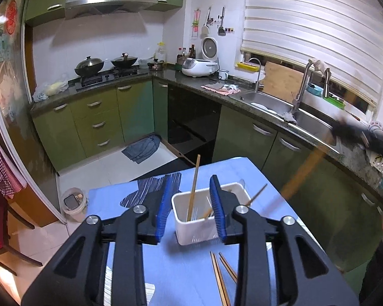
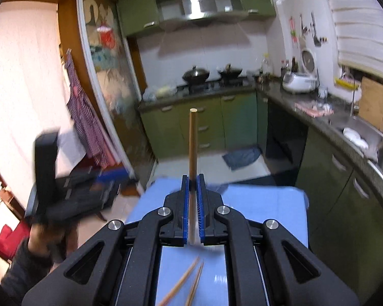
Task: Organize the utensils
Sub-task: 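Lower the chopsticks into the caddy with the left gripper while the right gripper drops its own, then move both grippers back down over the loose chopsticks on the cloth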
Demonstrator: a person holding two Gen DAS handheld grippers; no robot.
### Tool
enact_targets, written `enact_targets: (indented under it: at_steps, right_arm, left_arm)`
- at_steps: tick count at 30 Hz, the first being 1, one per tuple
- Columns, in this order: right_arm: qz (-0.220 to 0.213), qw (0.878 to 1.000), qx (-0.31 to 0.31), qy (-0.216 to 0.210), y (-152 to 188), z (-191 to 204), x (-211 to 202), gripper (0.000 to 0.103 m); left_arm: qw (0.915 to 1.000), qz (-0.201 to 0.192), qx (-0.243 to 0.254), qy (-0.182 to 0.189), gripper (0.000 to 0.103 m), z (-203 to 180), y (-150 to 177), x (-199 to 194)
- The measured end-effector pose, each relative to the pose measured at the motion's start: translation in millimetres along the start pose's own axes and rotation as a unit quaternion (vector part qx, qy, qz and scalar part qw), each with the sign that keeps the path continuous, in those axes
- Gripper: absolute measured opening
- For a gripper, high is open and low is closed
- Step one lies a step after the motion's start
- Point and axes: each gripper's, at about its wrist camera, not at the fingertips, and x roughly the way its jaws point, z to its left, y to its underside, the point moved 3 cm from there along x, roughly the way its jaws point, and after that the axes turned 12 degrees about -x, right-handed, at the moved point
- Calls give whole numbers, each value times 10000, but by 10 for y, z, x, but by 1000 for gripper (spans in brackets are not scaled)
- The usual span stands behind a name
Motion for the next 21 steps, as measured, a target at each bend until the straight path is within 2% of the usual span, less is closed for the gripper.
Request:
enact_targets:
  at_steps: [3, 5, 10, 14, 17, 21]
  right_arm:
    - [-73, 9995, 13, 291, -153, -60, 209, 7]
    - [33, 9990, 63, 431, -166, -116, 425, 7]
    - [539, 9973, 33, 507, 30, -153, 914, 7]
    - [889, 9950, -88, 454, 203, -97, 1191, 7]
    - [954, 9943, -137, 448, 265, -82, 1252, 14]
    - [759, 9960, -169, 435, 205, -20, 1065, 14]
  left_arm:
    - [10000, 19, 38, 23, 32, 5, 55, -41]
    - [10000, 35, 74, 24, 32, 16, 106, -76]
    - [9999, 97, 135, 18, 38, 42, 210, -120]
    - [9995, 255, 162, 17, 38, 45, 300, -87]
    - [9991, 378, 189, 13, 38, 30, 396, -73]
    - [9979, 624, 170, 23, 40, 16, 541, -5]
